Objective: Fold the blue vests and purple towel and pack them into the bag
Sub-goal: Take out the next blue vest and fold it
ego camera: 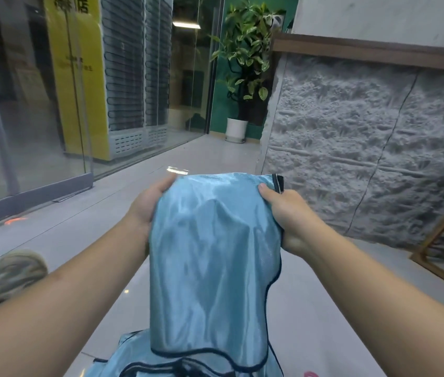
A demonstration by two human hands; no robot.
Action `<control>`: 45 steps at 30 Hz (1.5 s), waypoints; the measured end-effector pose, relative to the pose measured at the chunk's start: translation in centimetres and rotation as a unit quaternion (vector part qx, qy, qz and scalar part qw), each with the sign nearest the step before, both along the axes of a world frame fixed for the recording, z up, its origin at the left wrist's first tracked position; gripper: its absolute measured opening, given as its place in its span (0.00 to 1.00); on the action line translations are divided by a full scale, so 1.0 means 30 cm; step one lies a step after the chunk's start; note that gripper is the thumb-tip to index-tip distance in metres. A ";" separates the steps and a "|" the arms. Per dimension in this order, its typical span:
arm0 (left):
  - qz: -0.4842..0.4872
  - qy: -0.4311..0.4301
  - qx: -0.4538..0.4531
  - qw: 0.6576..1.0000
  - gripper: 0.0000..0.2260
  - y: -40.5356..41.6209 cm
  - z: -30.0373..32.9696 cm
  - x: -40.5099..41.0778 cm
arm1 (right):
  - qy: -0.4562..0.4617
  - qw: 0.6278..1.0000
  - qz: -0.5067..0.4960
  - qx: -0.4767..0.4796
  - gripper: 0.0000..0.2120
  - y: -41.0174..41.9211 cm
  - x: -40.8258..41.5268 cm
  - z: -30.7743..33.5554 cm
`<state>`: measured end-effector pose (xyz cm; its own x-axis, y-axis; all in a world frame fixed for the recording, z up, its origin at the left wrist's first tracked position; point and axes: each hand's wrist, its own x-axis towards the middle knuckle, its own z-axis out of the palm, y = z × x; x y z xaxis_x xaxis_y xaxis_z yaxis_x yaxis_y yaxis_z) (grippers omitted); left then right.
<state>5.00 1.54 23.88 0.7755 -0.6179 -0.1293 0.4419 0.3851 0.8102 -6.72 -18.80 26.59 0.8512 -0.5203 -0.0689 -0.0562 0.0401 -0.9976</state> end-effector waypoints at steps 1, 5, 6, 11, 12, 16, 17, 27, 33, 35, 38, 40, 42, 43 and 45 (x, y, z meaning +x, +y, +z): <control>0.023 0.015 0.004 1.000 0.22 -0.010 -0.035 0.009 | -0.001 1.000 -0.015 0.018 0.15 -0.002 0.003 -0.005; -0.060 0.089 0.043 0.993 0.40 -0.025 -0.161 -0.042 | 0.015 0.994 -0.065 0.086 0.12 -0.013 0.008 -0.036; -0.103 0.081 0.042 0.991 0.38 -0.019 -0.163 -0.065 | 0.026 0.992 -0.072 0.102 0.11 -0.021 0.009 -0.046; -0.126 -0.003 0.092 0.988 0.24 -0.008 -0.130 -0.047 | 0.068 0.981 0.008 0.180 0.13 -0.044 -0.005 -0.042; -0.112 0.000 0.106 0.988 0.22 -0.012 -0.121 -0.042 | 0.054 0.981 0.037 0.181 0.12 -0.049 -0.010 -0.040; -0.059 0.008 0.134 0.989 0.15 -0.025 -0.103 -0.030 | -0.001 0.987 0.122 0.101 0.34 -0.070 -0.020 -0.049; -0.052 0.006 0.132 0.990 0.14 -0.030 -0.102 -0.026 | 0.003 0.988 0.136 0.080 0.44 -0.071 -0.022 -0.052; 0.019 -0.019 0.217 0.976 0.15 -0.012 -0.058 0.003 | 0.006 0.993 0.095 0.065 0.24 -0.078 -0.010 -0.047; 0.068 -0.099 0.226 0.967 0.20 -0.018 -0.030 0.029 | 0.068 0.986 0.151 0.021 0.16 -0.104 -0.016 -0.032; 0.041 -0.123 0.278 0.952 0.12 -0.006 -0.013 0.026 | 0.097 0.977 0.190 -0.029 0.21 -0.104 -0.024 -0.021; -0.026 -0.159 0.298 0.941 0.15 0.009 0.015 0.015 | 0.135 0.961 0.217 -0.102 0.24 -0.099 -0.027 -0.002; -0.087 -0.181 0.305 0.931 0.22 0.025 0.035 0.007 | 0.156 0.953 0.226 -0.128 0.23 -0.094 -0.028 0.008; -0.148 -0.199 0.322 0.914 0.24 0.038 0.046 0.000 | 0.173 0.943 0.246 -0.146 0.22 -0.094 -0.032 0.011; -0.175 -0.210 0.335 0.902 0.23 0.040 0.045 -0.002 | 0.183 0.936 0.258 -0.155 0.21 -0.094 -0.035 0.011; -0.207 -0.237 0.373 0.873 0.20 0.044 0.039 -0.012 | 0.202 0.924 0.267 -0.183 0.19 -0.094 -0.040 0.007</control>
<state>4.63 2.86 25.04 0.5814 -0.7387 -0.3410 -0.0346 -0.4413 0.8967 -7.91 -21.61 26.80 0.9365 -0.0848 -0.3403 -0.3419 -0.4368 -0.8320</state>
